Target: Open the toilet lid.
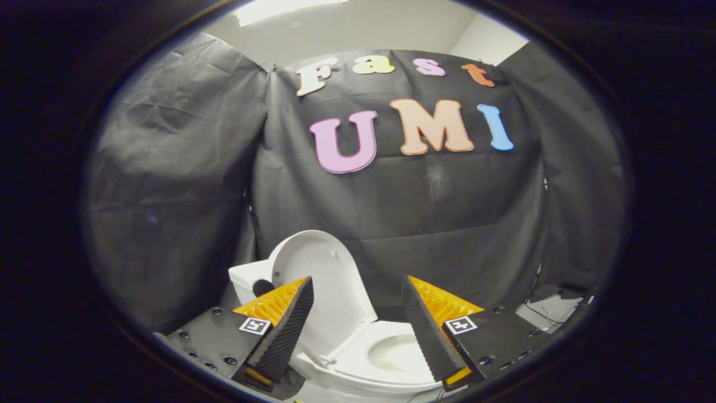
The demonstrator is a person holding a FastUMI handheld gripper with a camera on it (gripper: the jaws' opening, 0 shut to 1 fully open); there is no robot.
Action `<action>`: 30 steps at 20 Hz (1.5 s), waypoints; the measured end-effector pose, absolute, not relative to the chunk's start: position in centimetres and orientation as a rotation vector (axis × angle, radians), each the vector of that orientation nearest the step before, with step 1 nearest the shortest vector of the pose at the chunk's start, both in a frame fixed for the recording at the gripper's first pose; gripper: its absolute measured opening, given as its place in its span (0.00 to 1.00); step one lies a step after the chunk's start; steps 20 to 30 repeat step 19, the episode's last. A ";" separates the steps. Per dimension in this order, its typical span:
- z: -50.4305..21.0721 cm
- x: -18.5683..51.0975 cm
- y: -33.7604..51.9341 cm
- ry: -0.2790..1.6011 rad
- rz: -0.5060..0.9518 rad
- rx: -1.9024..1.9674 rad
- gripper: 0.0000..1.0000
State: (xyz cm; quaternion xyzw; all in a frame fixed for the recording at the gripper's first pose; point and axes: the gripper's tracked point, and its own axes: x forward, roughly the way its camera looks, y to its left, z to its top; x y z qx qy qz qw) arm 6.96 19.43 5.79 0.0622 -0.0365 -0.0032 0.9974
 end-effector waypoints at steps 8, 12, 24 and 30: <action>6.0 5.7 16.1 -0.115 -0.054 0.174 0.96; 5.7 5.5 16.1 -0.106 -0.054 0.151 0.96; 8.4 5.9 16.9 -0.149 -0.040 0.209 0.96; 8.4 5.9 16.9 -0.149 -0.040 0.209 0.96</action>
